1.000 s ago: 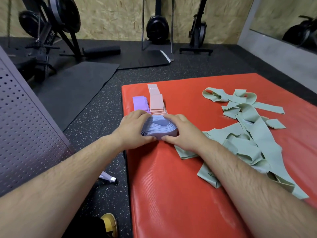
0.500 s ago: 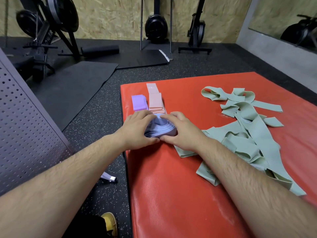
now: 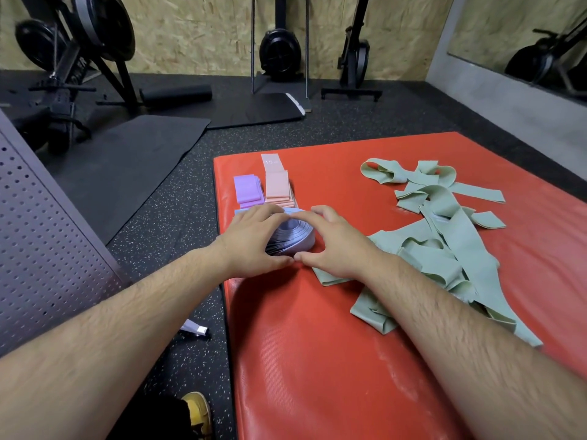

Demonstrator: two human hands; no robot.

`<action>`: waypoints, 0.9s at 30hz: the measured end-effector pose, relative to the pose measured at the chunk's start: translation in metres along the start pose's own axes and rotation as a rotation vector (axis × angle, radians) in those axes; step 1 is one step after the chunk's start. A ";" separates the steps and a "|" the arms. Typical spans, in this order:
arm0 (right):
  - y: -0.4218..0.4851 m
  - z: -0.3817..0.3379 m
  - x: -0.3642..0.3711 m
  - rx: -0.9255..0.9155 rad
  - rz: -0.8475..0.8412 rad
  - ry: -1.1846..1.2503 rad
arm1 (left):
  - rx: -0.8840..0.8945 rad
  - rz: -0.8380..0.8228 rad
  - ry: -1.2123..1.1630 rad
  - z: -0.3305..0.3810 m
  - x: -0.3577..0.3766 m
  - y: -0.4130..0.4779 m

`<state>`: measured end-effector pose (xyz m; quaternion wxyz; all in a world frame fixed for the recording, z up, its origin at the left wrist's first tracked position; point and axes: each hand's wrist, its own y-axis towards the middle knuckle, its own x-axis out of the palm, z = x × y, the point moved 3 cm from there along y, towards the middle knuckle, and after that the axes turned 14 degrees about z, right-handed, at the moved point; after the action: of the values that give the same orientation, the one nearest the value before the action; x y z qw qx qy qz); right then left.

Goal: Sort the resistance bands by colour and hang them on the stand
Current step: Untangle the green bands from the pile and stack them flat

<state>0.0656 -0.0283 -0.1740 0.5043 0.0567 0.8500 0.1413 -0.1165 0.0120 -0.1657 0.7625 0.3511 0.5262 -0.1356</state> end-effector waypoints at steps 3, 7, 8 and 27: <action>-0.005 0.000 -0.005 -0.001 -0.003 -0.021 | 0.005 -0.001 -0.011 0.005 0.000 0.000; -0.016 -0.001 -0.018 -0.002 0.019 -0.066 | 0.042 0.016 -0.035 0.022 -0.002 0.001; -0.020 -0.001 -0.023 0.000 0.027 -0.076 | 0.061 0.026 -0.048 0.027 -0.002 0.001; -0.165 0.070 -0.153 0.288 0.049 -0.237 | 0.128 -0.167 -0.261 0.179 0.031 0.008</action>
<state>0.2087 -0.2096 -0.1267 0.5839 0.1651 0.7945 0.0229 0.0274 -0.0980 -0.1549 0.7865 0.3334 0.4405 -0.2762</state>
